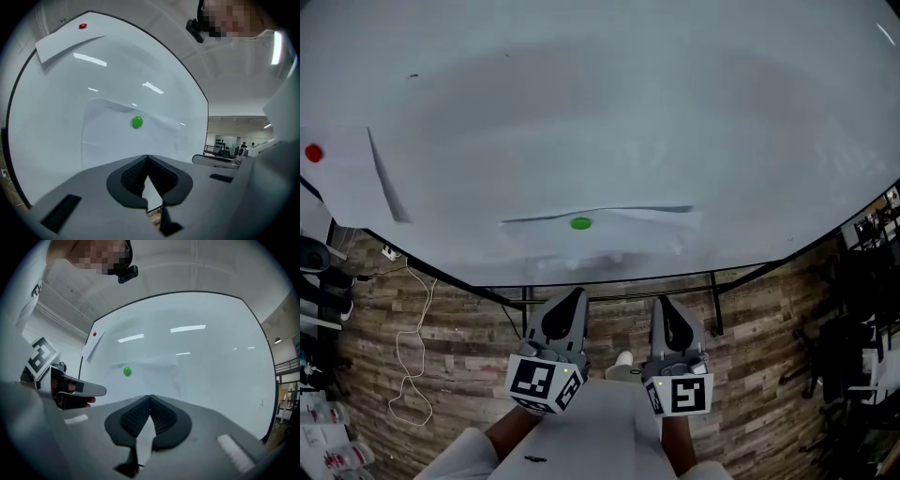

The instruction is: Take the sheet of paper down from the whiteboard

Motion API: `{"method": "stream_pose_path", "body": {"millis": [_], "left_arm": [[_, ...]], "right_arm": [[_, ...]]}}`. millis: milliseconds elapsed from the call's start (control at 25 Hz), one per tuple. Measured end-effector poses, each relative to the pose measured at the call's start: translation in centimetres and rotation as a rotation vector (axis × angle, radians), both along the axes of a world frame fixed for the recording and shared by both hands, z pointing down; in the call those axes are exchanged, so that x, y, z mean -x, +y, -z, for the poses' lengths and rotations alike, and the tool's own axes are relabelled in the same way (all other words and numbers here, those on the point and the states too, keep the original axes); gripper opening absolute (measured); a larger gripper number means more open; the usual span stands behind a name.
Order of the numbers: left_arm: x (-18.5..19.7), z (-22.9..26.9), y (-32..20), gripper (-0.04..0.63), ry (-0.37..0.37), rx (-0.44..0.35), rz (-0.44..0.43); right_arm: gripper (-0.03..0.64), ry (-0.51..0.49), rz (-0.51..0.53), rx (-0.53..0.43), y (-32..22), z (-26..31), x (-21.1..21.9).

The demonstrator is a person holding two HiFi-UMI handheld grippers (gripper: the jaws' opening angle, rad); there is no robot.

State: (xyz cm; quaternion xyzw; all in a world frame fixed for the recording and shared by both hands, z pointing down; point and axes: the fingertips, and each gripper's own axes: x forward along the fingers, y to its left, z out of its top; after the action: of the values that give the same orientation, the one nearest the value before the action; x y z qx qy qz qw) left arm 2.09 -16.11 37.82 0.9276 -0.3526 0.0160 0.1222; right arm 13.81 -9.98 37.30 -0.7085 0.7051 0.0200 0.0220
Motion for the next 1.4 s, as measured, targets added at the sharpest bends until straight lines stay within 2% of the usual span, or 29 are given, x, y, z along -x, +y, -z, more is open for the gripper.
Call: {"method": "stream_pose_path", "body": {"millis": [240,560,640,680,1000,1320,1400], "left_arm": [[-0.8,2.1,-1.0,0.008,0.029,-0.052,0.037],[-1.1,3.0,-1.8,0.008,0.033,-0.059,0.083],[-1.4,3.0,-2.0,0.008,0.033,-0.059,0.092],[-1.6,3.0,-2.1,0.008,0.034,-0.059,0.097],[-2.4,3.3,-2.1,0.008,0.033,-0.069,0.148],[-2.3,2.7,-2.1,0.008,0.028,-0.059,0.201],[-2.4,2.5,-2.1,0.008,0.030,-0.055,0.212]], "right_arm": [[0.011,-0.002,0.017,-0.027,-0.2,0.7,-0.9],[0.011,0.030,0.063,-0.069,-1.4,2.9,-2.7],[0.083,0.050,0.083,-0.068,-2.0,3.3,-3.4],[0.098,0.060,0.091,-0.066,-2.4,3.5,-3.9],[0.100,0.056,0.145,-0.023,-5.3,3.3,-6.5],[0.100,0.062,0.219,0.019,-7.5,2.1,-6.9],[0.034,0.057,0.235,0.022,-7.6,1.9,-6.6]]}}
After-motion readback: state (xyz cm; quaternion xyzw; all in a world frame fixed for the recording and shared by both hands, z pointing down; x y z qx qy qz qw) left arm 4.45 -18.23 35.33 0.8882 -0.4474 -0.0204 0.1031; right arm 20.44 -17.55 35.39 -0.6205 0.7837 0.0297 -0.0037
